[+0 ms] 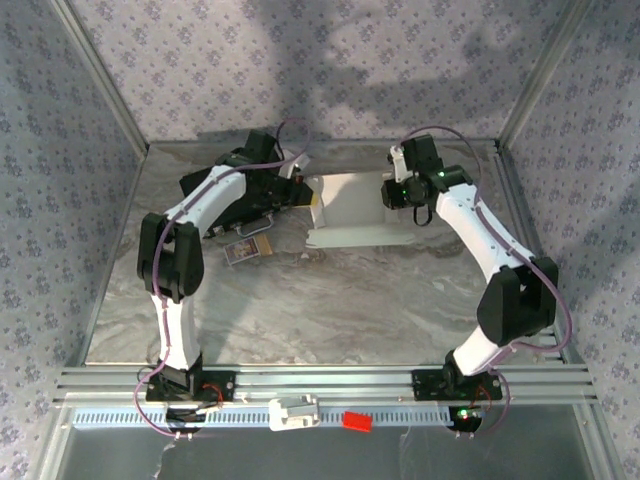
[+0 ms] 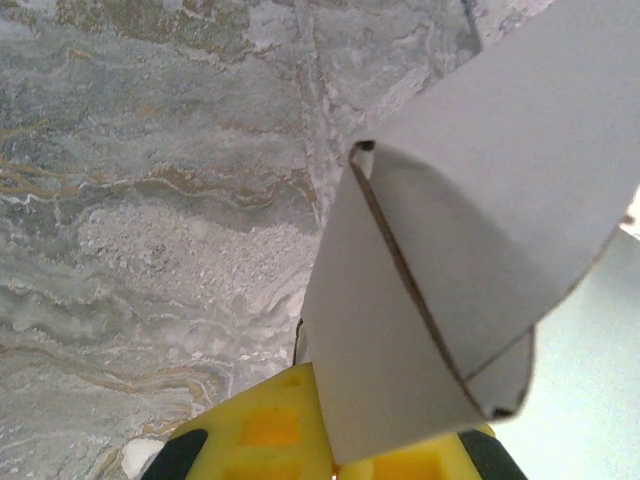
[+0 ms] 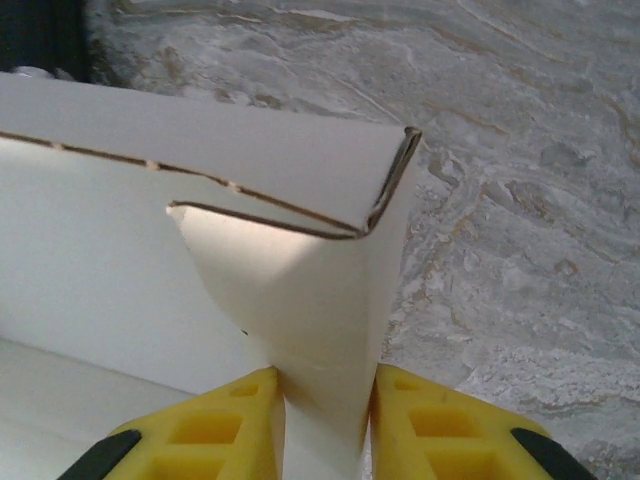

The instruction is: Fold the paper box

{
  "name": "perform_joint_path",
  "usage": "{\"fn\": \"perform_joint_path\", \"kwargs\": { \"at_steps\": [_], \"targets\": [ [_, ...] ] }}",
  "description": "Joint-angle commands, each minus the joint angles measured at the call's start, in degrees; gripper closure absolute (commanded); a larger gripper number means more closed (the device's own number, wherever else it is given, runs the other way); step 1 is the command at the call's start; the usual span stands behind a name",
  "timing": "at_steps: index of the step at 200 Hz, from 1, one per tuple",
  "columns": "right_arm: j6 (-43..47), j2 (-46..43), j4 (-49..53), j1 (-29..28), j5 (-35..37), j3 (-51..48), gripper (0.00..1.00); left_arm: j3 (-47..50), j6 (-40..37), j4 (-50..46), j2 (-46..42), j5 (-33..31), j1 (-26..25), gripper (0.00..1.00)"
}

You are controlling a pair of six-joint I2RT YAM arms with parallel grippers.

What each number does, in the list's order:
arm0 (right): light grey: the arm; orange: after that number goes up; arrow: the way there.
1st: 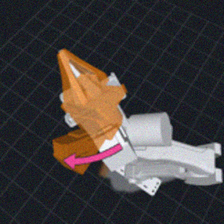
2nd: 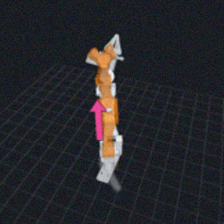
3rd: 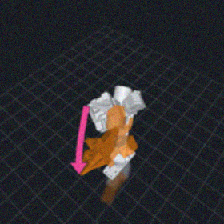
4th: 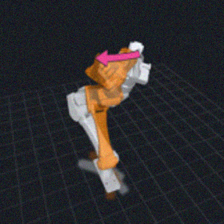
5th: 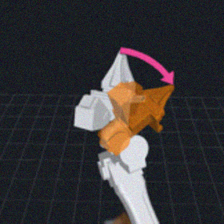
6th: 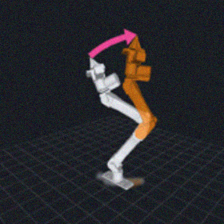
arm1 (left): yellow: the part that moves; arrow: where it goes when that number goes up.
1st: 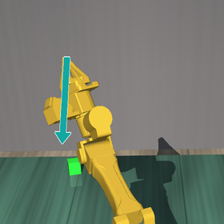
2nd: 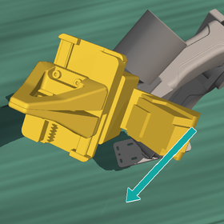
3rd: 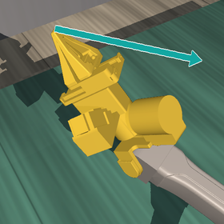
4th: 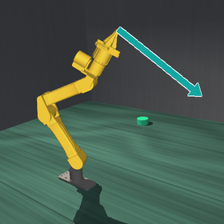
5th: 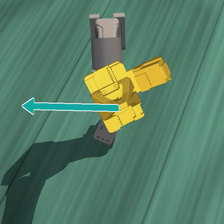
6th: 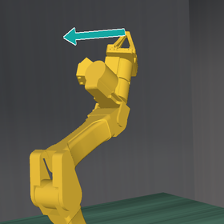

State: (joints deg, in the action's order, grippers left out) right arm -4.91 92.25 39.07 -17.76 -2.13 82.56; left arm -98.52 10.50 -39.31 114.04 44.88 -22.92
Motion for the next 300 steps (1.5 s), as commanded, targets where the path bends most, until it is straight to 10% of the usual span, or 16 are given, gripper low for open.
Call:
{"fn": "perform_joint_path", "kwargs": {
  "at_steps": [1,178,225,300],
  "targets": [
    [-3.1,1.8,0.8,-1.5,0.7,-5.1,0.75,-0.4,-0.2,-0.7,0.8,-0.3,-3.1,1.00],
    [-18.4,11.4,0.1,-5.2,-4.1,-18.0,0.71,2.7,12.0,-13.0,7.3,-27.1,-9.3,1.00],
    [-29.3,15.1,10.6,-9.8,7.2,-11.0,1.00,0.0,14.9,-13.9,8.4,-29.8,-9.6,1.00],
    [-32.8,14.7,6.6,-11.7,4.1,-10.6,0.98,1.5,15.4,-8.8,7.5,-34.9,-9.9,1.00]
  ]
}}
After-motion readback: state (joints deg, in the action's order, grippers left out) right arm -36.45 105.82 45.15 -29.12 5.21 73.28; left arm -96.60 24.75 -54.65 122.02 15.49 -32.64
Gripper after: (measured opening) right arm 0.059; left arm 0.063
